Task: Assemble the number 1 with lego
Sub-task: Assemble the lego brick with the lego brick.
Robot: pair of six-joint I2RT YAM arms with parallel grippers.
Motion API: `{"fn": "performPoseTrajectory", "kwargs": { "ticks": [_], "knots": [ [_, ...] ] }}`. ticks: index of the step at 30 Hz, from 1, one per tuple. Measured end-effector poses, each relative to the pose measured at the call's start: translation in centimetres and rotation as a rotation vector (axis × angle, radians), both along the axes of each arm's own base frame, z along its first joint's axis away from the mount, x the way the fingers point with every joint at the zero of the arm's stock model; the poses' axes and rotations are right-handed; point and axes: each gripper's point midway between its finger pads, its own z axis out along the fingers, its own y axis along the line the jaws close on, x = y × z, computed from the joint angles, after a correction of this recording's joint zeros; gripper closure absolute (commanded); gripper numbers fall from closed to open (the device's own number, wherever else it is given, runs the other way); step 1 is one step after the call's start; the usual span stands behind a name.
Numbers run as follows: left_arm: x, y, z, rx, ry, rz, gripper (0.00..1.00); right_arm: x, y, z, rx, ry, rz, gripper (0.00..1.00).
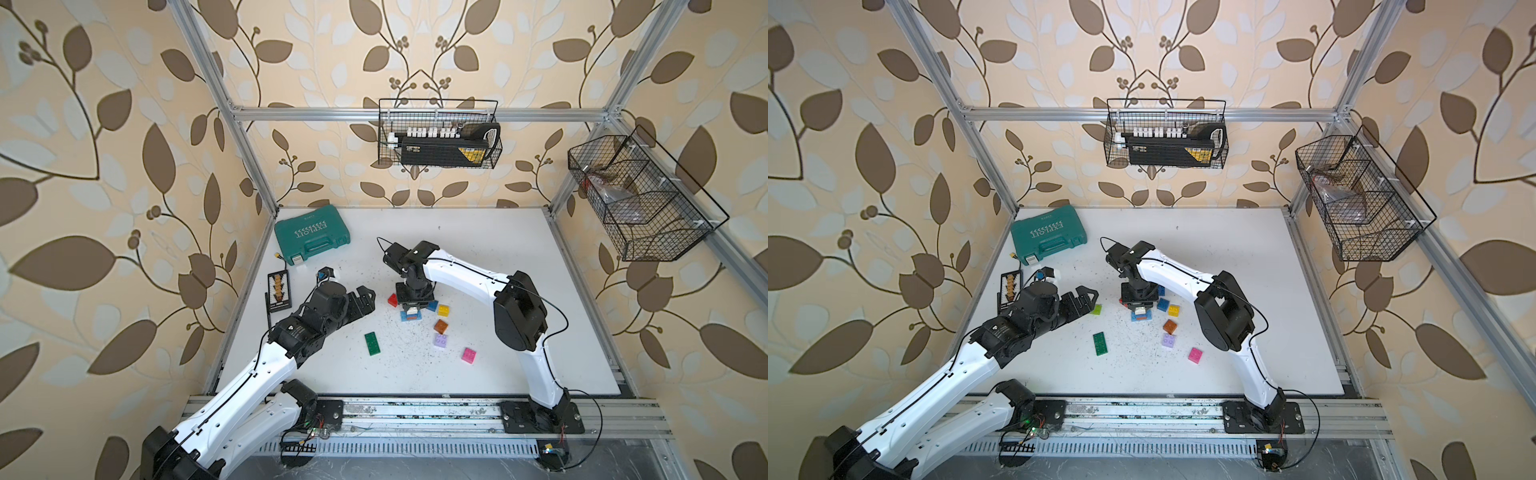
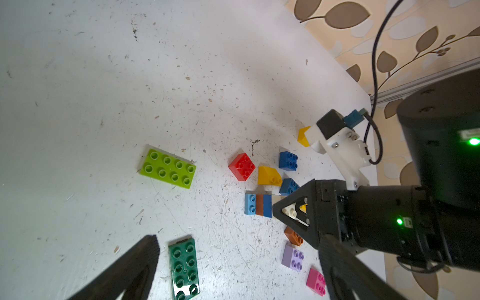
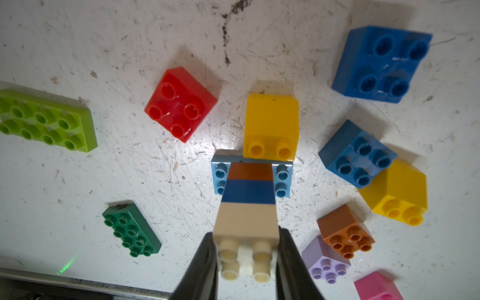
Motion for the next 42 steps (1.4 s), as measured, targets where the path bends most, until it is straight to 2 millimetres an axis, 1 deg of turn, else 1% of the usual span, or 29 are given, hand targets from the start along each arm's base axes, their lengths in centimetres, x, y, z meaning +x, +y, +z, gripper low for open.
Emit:
{"fn": "performPoseTrajectory", "kwargs": {
  "ticks": [10, 13, 18, 20, 21, 22, 24, 25, 26, 28, 29, 31, 33, 35, 37, 39, 40, 42],
  "knots": [
    [0.1, 0.1, 0.0, -0.002, 0.001, 0.004, 0.01, -0.1, 0.1, 0.0, 0.007, -0.009, -0.037, 1.0],
    [0.0, 0.1, 0.0, -0.003, 0.002, 0.001, 0.01, 0.0, 0.1, 0.1, 0.016, -0.021, -0.058, 0.95],
    [0.0, 0.1, 0.1, -0.006, -0.002, 0.001, 0.01, 0.0, 0.2, 0.3, 0.015, -0.026, -0.073, 0.78],
    [0.0, 0.1, 0.3, -0.01, -0.006, 0.0, 0.01, 0.0, 0.2, 0.6, 0.016, -0.031, -0.074, 0.67],
    [-0.1, 0.1, 0.3, -0.011, -0.008, 0.0, 0.01, 0.1, 0.2, 0.6, 0.016, -0.033, -0.076, 0.59],
    [-0.1, 0.1, 0.4, -0.012, -0.009, -0.001, 0.01, 0.1, 0.2, 0.7, 0.015, -0.037, -0.079, 0.53],
    [-0.1, 0.1, 0.4, -0.013, -0.01, 0.0, 0.01, 0.2, 0.0, 0.0, -0.009, -0.035, -0.08, 0.43],
    [-0.1, 0.1, 0.4, -0.013, -0.011, -0.001, 0.01, 0.1, -0.2, -0.5, -0.026, -0.027, -0.08, 0.4],
    [-0.1, 0.1, 0.4, -0.013, -0.011, 0.0, 0.01, -0.1, -0.4, -1.0, -0.044, -0.019, -0.085, 0.38],
    [-0.1, 0.1, 0.4, -0.014, -0.012, -0.001, 0.01, -0.4, -0.8, -1.2, -0.073, -0.014, -0.093, 0.35],
    [-0.1, 0.1, 0.5, -0.015, -0.013, -0.001, 0.01, -0.5, -0.9, -0.9, -0.079, -0.016, -0.095, 0.34],
    [-0.1, 0.1, 0.5, -0.016, -0.016, -0.001, 0.01, -0.7, -0.8, 0.1, -0.073, -0.036, -0.096, 0.34],
    [-0.1, 0.1, 0.5, -0.017, -0.016, -0.001, 0.01, -0.8, -0.6, 1.9, -0.045, -0.072, -0.099, 0.34],
    [-0.2, 0.1, 0.5, -0.018, -0.014, -0.003, 0.01, -0.9, -0.9, 4.3, -0.006, -0.124, -0.107, 0.34],
    [-0.2, 0.0, 0.5, -0.02, -0.012, -0.006, 0.01, -1.2, -2.1, 7.1, 0.033, -0.187, -0.13, 0.34],
    [-0.2, 0.0, 0.5, -0.022, -0.01, -0.009, 0.01, -1.3, -3.7, 8.9, 0.062, -0.232, -0.162, 0.34],
    [-0.3, -0.1, 0.4, -0.024, -0.007, -0.014, 0.01, -1.2, -4.8, 9.4, 0.073, -0.25, -0.188, 0.35],
    [-0.4, -0.3, 0.4, -0.029, -0.001, -0.023, 0.01, -0.8, -6.9, 9.4, 0.078, -0.269, -0.241, 0.35]
  ]
}}
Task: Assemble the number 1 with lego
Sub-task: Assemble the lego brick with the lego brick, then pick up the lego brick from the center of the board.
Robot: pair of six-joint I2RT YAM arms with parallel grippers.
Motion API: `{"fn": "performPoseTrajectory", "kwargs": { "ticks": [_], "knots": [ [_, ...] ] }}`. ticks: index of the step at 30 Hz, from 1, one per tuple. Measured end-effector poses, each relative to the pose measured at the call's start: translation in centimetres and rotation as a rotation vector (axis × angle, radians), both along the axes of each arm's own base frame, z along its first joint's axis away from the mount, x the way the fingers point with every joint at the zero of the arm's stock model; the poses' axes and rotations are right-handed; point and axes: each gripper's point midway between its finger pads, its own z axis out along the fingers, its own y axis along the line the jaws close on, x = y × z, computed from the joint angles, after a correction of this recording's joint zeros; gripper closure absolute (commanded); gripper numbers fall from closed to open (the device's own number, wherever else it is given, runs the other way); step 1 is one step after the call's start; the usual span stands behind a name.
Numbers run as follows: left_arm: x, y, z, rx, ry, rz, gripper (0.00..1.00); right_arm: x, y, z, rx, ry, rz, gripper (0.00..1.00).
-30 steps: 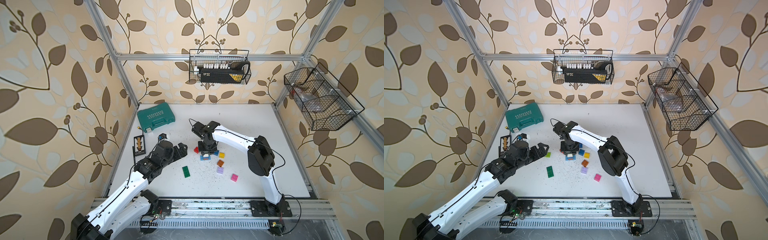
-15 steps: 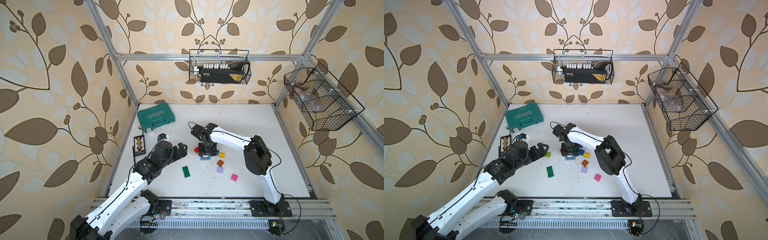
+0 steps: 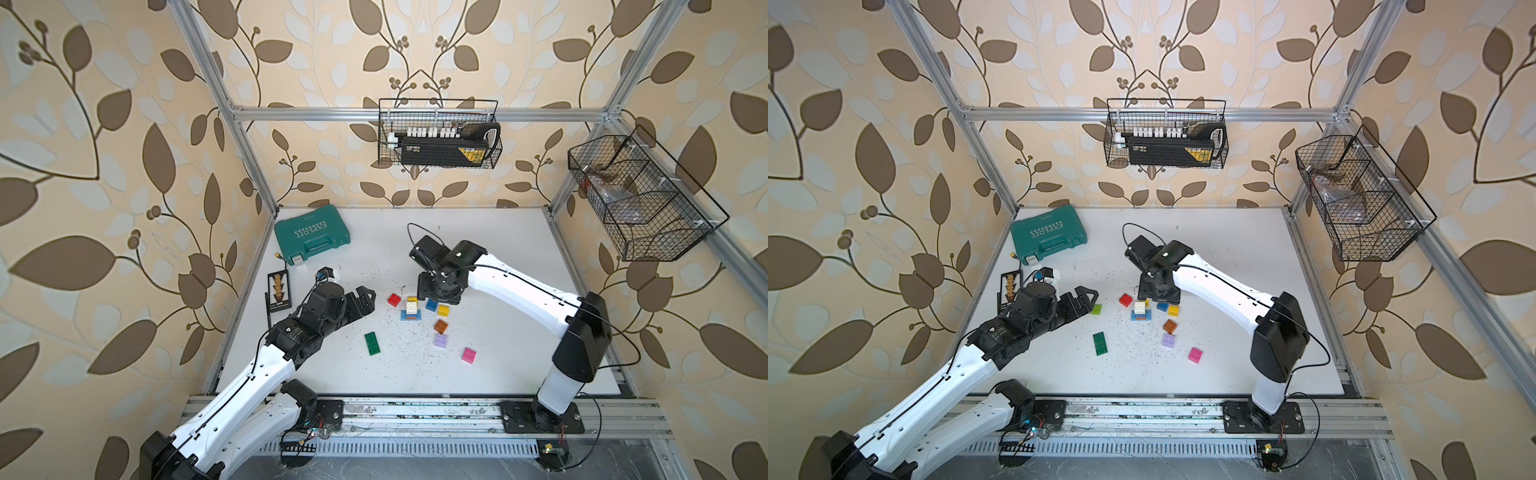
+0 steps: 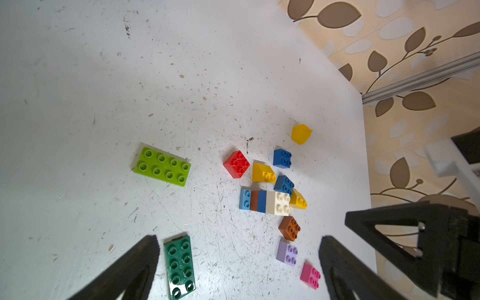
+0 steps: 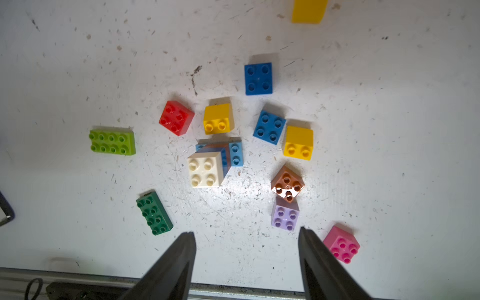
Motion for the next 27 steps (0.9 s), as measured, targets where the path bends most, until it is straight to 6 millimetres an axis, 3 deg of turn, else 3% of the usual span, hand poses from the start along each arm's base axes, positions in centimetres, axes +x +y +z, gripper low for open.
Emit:
{"fn": "performPoseTrajectory", "kwargs": {
  "ticks": [4, 7, 12, 16, 22, 27],
  "knots": [
    [-0.4, -0.2, -0.3, -0.006, 0.02, -0.014, 0.01, 1.4, -3.6, -2.8, -0.012, 0.012, -0.105, 0.35],
    [-0.7, 0.0, -0.6, -0.004, 0.035, -0.013, 0.01, 2.6, -5.0, -4.3, -0.013, 0.019, -0.154, 0.35],
    [-1.2, 0.3, -1.4, -0.002, 0.07, 0.002, 0.01, 3.6, -4.3, -5.7, 0.023, -0.012, -0.154, 0.35],
    [-1.1, 0.2, -2.1, 0.002, 0.1, 0.013, 0.01, 2.7, -4.1, -8.2, 0.018, 0.025, -0.137, 0.34],
    [-1.3, 0.3, -4.1, 0.042, 0.182, 0.025, 0.01, 2.1, -2.7, -8.9, 0.015, 0.02, -0.091, 0.34],
    [-1.6, 0.5, -4.2, 0.036, 0.202, 0.042, 0.01, 1.6, -3.1, -10.4, -0.012, 0.044, -0.091, 0.34]
  ]
}}
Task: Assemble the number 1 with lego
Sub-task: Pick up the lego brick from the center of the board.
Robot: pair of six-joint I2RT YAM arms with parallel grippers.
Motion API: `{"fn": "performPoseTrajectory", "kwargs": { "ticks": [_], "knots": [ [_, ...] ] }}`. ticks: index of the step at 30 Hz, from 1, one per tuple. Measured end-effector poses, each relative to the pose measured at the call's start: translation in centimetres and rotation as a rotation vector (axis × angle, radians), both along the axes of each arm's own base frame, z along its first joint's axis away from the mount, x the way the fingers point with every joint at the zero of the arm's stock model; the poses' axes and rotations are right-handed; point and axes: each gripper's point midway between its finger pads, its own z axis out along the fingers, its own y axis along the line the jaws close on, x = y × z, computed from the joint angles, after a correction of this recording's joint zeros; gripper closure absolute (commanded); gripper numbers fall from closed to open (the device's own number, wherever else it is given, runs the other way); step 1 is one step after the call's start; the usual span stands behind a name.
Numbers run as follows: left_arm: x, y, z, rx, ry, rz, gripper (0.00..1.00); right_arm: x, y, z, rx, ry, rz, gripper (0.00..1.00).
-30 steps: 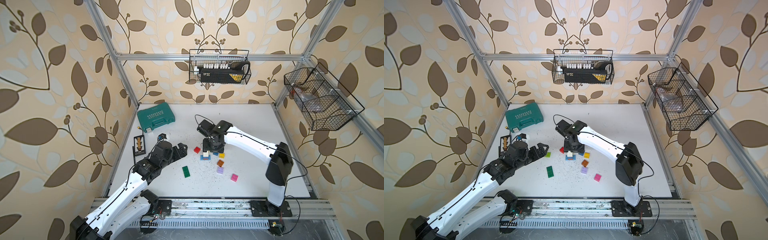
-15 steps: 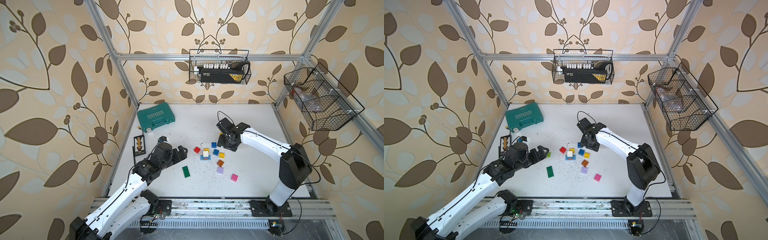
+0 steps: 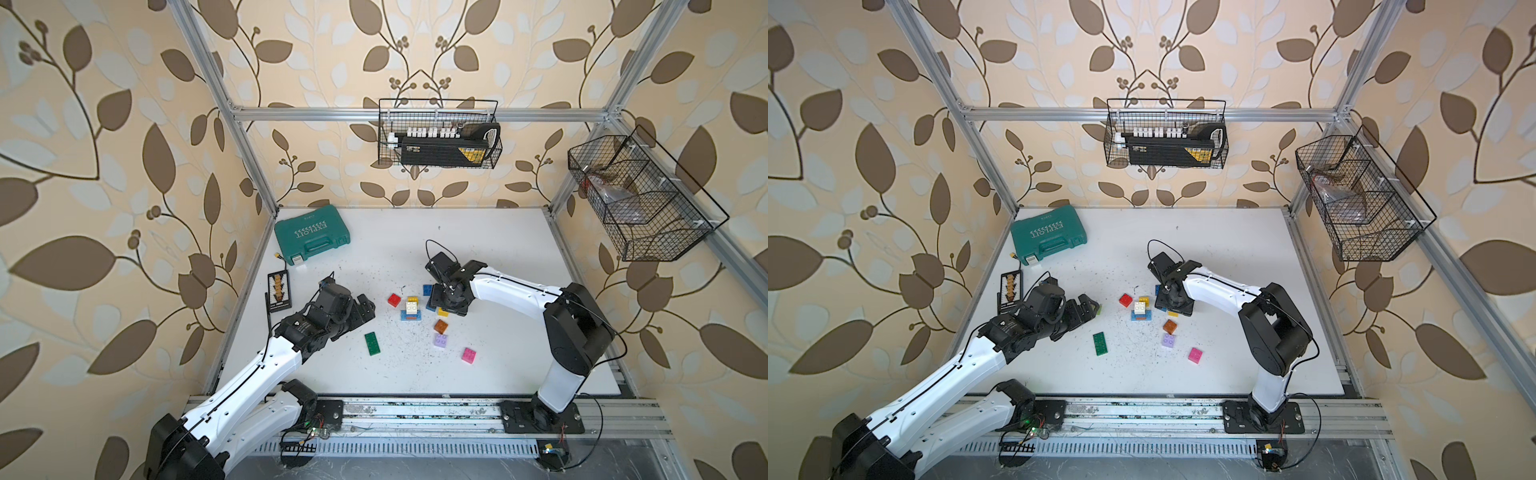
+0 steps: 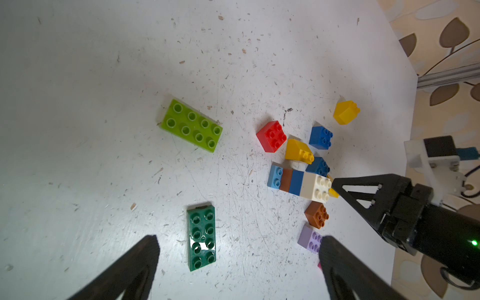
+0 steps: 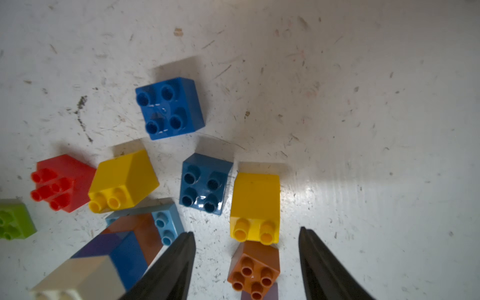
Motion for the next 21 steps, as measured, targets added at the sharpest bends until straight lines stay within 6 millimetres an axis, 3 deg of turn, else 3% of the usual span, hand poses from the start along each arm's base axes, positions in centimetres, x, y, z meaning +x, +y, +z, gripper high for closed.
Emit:
{"fn": "performPoseTrajectory", "kwargs": {
  "ticks": [6, 10, 21],
  "knots": [
    [-0.5, 0.3, -0.1, -0.002, 0.022, 0.016, 0.01, -0.2, -0.4, -1.9, -0.034, 0.029, -0.003, 0.35],
    [-0.9, 0.6, -0.3, 0.0, 0.036, 0.024, 0.01, -1.1, -1.9, -3.3, -0.057, 0.054, -0.024, 0.36],
    [-1.1, 0.7, 0.3, -0.026, 0.027, 0.043, 0.01, -2.0, -4.0, -2.1, -0.047, 0.013, -0.057, 0.36]
  ]
}}
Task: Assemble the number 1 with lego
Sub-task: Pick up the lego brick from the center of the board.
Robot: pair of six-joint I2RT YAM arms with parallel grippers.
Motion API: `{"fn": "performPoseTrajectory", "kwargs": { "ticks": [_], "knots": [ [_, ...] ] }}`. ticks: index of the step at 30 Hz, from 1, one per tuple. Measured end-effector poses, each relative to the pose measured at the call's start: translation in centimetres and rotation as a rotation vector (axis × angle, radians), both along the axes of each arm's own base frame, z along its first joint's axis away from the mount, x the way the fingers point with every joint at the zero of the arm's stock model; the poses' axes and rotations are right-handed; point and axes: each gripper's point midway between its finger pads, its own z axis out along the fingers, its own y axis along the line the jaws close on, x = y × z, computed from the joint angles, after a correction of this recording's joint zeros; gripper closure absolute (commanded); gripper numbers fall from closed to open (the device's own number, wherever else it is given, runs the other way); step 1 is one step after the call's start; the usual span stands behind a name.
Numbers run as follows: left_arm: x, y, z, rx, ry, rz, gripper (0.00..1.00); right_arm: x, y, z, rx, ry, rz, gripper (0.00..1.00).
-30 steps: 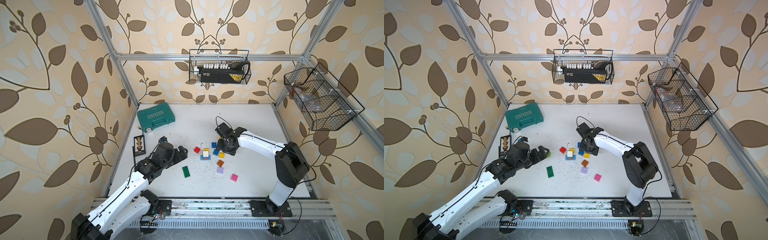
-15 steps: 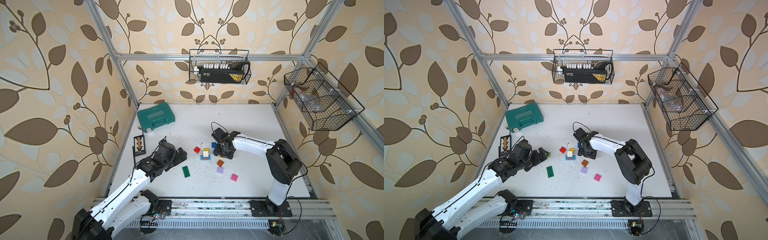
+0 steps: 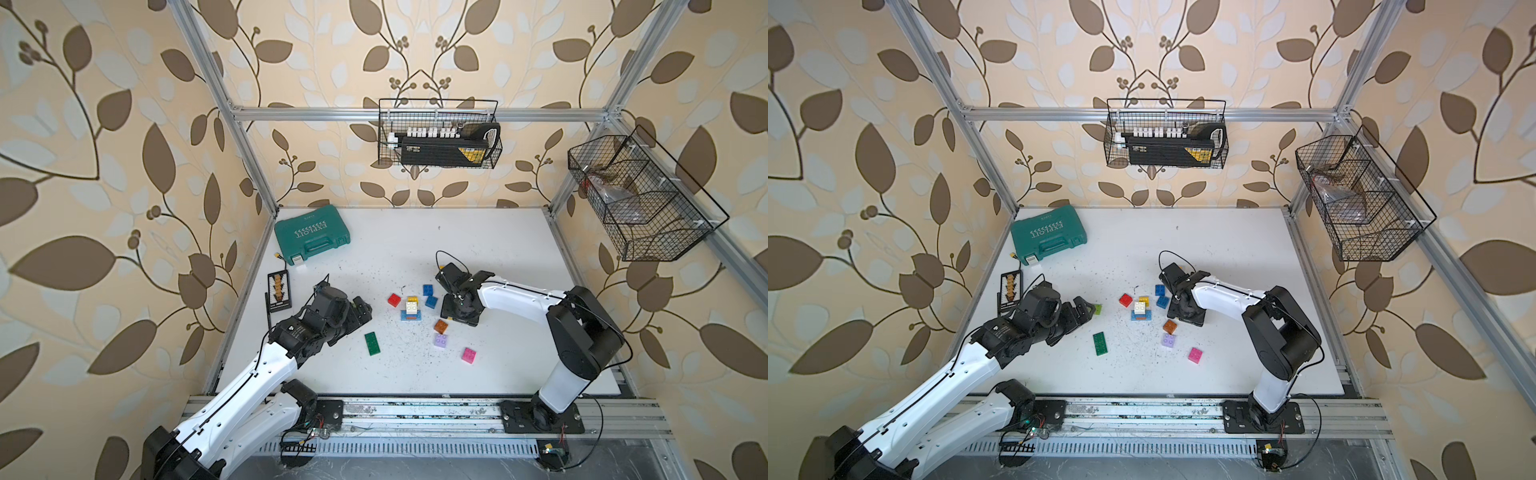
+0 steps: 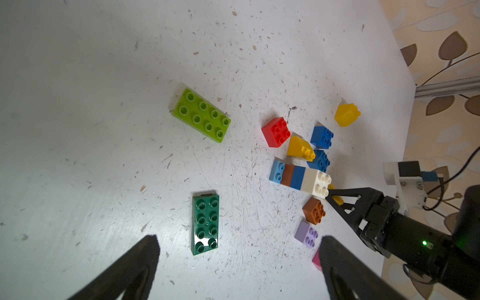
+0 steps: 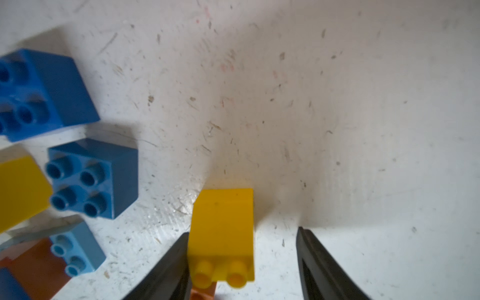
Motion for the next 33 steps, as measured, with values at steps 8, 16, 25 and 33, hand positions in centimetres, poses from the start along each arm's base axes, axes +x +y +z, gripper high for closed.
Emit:
{"fn": "performPoseTrajectory", "kwargs": {
  "ticks": [8, 16, 25, 33],
  "knots": [
    [-0.2, 0.1, -0.1, -0.003, 0.01, 0.01, 0.01, -0.6, -2.1, 1.2, 0.017, -0.048, -0.051, 0.36],
    [-0.2, 0.2, 0.0, -0.007, 0.004, 0.009, 0.01, -2.3, -2.4, 2.6, 0.116, -0.132, -0.071, 0.4],
    [-0.6, 0.4, 0.4, -0.033, -0.037, 0.009, 0.01, -4.7, 0.2, 0.5, 0.288, -0.103, -0.102, 0.41],
    [-1.2, 0.8, 0.6, -0.064, -0.082, 0.009, 0.01, -3.6, 1.0, -0.2, 0.36, -0.124, -0.175, 0.39]
  ]
}}
